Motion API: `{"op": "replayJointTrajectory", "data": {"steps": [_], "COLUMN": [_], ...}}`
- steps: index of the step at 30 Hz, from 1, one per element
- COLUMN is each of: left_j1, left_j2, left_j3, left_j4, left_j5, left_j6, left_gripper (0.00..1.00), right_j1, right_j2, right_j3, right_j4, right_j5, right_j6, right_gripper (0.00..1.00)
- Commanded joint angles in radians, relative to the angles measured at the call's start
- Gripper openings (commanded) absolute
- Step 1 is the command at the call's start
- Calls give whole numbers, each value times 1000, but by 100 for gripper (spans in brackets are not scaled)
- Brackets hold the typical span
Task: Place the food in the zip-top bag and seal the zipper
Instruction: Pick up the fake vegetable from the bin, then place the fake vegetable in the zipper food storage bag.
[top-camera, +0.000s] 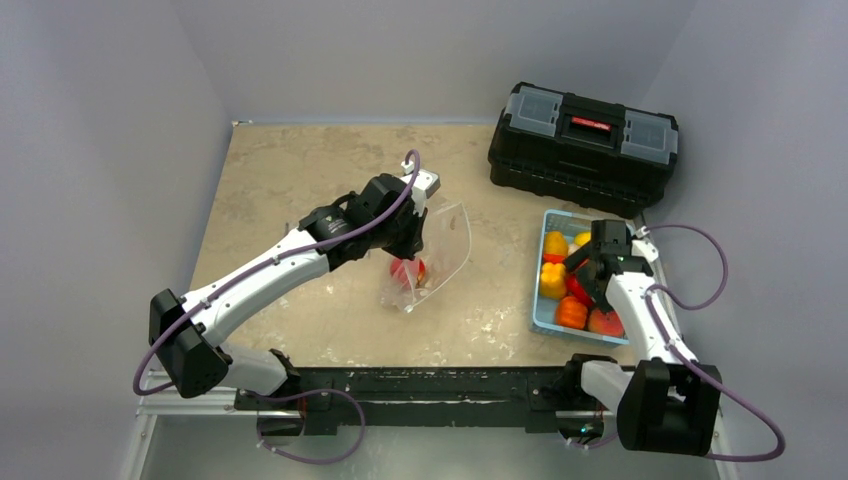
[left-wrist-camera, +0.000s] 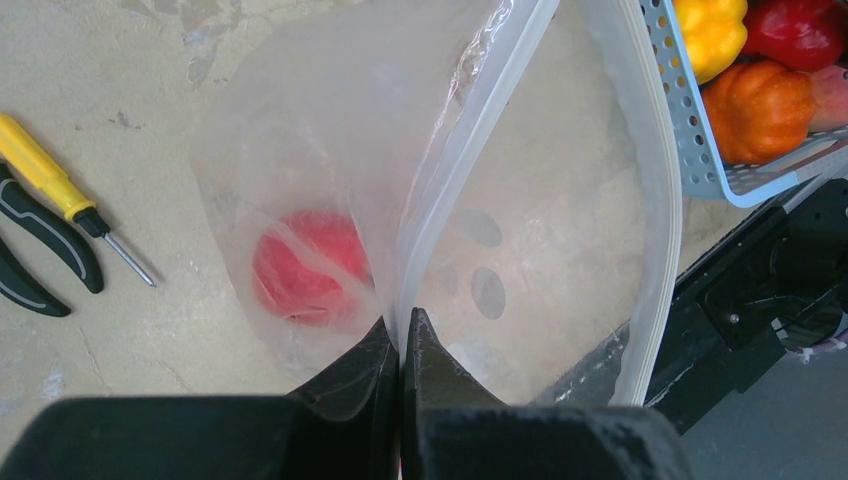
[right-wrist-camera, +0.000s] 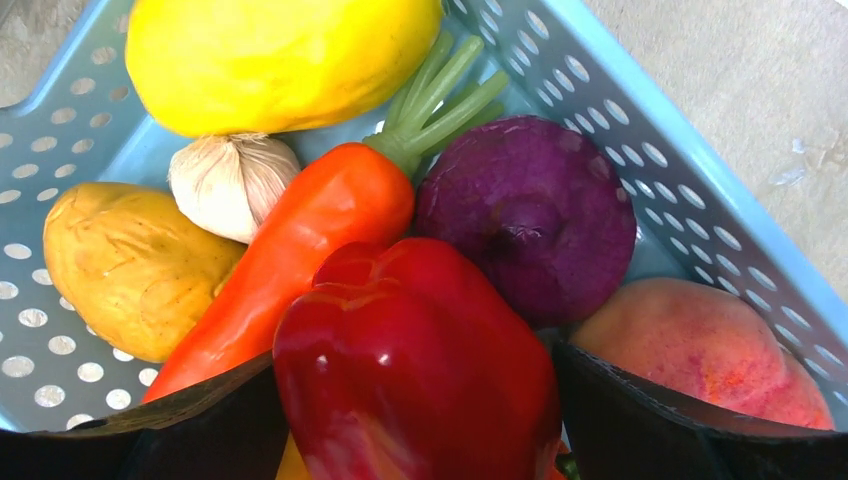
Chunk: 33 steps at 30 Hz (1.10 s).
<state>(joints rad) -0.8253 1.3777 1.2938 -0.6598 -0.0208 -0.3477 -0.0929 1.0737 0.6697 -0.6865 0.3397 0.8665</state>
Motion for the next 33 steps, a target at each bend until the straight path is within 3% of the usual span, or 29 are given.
{"op": "replayJointTrajectory", "data": {"steps": [1, 9, 13, 15, 18, 20, 22, 24, 29, 33], "left_j1": [3, 3, 3, 3, 4, 3, 3, 3, 3, 3], "left_j2": [-33, -25, -21, -19, -19, -16, -13, -10, -4, -4], "left_j3": [-5, -2, -1, 1, 1, 3, 4, 7, 10, 11], "left_j4": [41, 40, 40, 38, 38, 36, 34, 33, 27, 25], "left_j5": [16, 16, 16, 16, 38, 38, 39, 40, 43, 32], "left_j6": [12, 10, 9, 9, 9, 9, 8, 7, 8, 10], "left_gripper": [0, 0, 0, 0, 0, 0, 0, 0, 0, 0], "right_j1": [-6, -7, -6, -7, -7, -4, 27, 135, 541, 768], "right_j2": [-4, -126, -189, -205, -202, -180, -142, -116, -106, -126], "right_j3": [-23, 69, 101, 118, 147, 160, 176, 209, 289, 331], "right_j4": [56, -8, 9, 45, 114, 170, 208, 233, 383, 462], "right_j5": [-30, 8, 3, -72, -269, -479, -596, -603, -479, -296], "right_j6": [27, 12, -39, -95, -206, -250, -262, -254, -193, -179], "right_gripper": [88, 67, 50, 45, 27, 26, 23, 18, 18, 19]}}
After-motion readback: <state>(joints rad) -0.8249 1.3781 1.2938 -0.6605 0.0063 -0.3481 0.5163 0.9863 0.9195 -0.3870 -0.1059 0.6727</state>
